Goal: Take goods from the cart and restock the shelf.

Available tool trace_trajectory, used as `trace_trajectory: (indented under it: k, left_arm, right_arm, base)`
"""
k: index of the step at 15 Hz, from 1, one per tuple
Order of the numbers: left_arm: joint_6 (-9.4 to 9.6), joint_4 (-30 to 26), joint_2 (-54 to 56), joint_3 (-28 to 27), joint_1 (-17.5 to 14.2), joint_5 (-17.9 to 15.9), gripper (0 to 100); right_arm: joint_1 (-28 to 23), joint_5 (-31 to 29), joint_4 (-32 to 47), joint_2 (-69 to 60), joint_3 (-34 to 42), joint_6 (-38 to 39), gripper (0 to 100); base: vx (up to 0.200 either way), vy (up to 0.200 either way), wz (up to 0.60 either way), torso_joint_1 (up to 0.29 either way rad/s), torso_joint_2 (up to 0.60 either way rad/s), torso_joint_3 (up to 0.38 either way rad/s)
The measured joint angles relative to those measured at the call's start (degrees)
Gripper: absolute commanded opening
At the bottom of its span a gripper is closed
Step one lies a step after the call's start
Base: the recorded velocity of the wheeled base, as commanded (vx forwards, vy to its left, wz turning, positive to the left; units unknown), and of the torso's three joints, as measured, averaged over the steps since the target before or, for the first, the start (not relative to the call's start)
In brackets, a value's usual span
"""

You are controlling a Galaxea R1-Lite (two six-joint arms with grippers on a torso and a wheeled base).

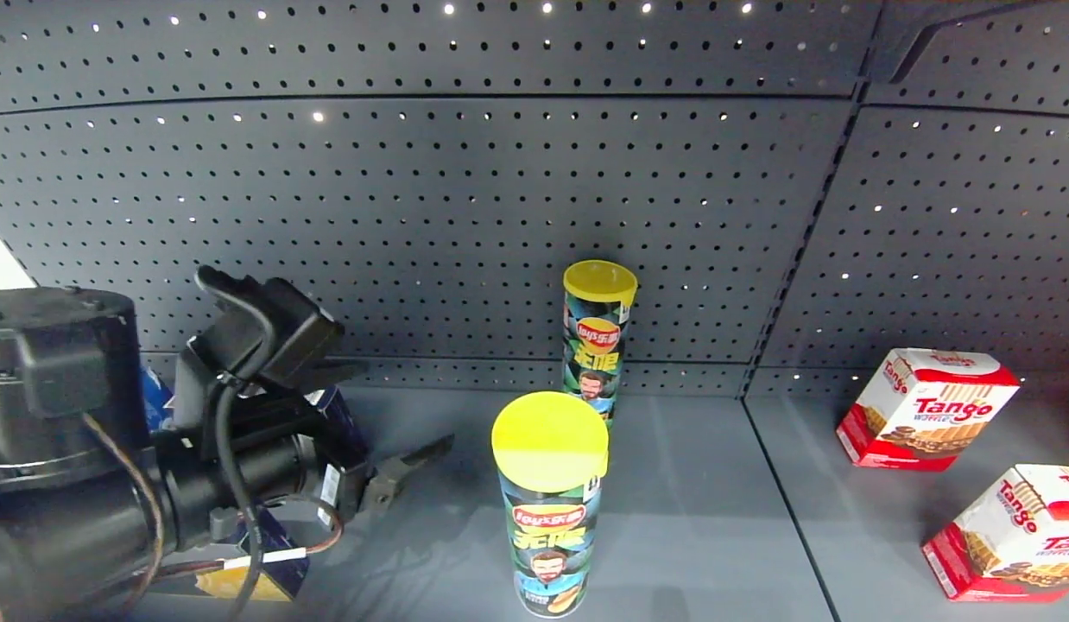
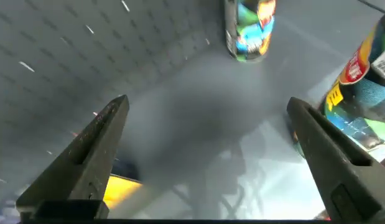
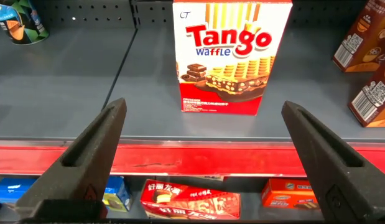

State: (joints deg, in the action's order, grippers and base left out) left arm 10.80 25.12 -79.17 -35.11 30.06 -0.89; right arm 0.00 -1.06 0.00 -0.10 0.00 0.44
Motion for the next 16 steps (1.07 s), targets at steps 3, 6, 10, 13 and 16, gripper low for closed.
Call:
trace_trajectory:
  k: [3, 6, 10, 13, 16]
  left_arm:
    - [-4.92, -0.06, -3.02, 0.77, 3.17, 3.6, 100]
    - [-4.75, -0.57, -3.88, 2.47, 4.67, 4.45, 100]
    - [-3.08, -0.68, -3.77, 5.67, 6.77, 5.35, 100]
    - [-3.12, -0.52, -3.63, 6.84, 7.95, 5.35, 100]
    - [-3.06, -0.02, -4.33, 6.64, 8.14, 5.35, 100]
  right_arm:
    - [-0.05, 0.0, 0.02, 0.0, 0.0, -0.01, 100]
    - [0.0, 0.0, 0.0, 0.0, 0.0, 0.0, 100]
    - [-0.05, 0.0, 0.0, 0.02, 0.0, 0.0, 100]
    - [-0.07, -0.02, 0.0, 0.02, 0.0, 0.0, 100]
    - [-0.05, 0.0, 0.0, 0.02, 0.0, 0.0, 100]
  base:
    - [0.0, 0.0, 0.0, 0.0, 0.0, 0.0]
    - [0.0, 0.0, 0.0, 0.0, 0.0, 0.0]
    - [0.0, 0.0, 0.0, 0.0, 0.0, 0.0]
    - [0.0, 0.0, 0.0, 0.0, 0.0, 0.0]
    - [0.0, 0.0, 0.0, 0.0, 0.0, 0.0]
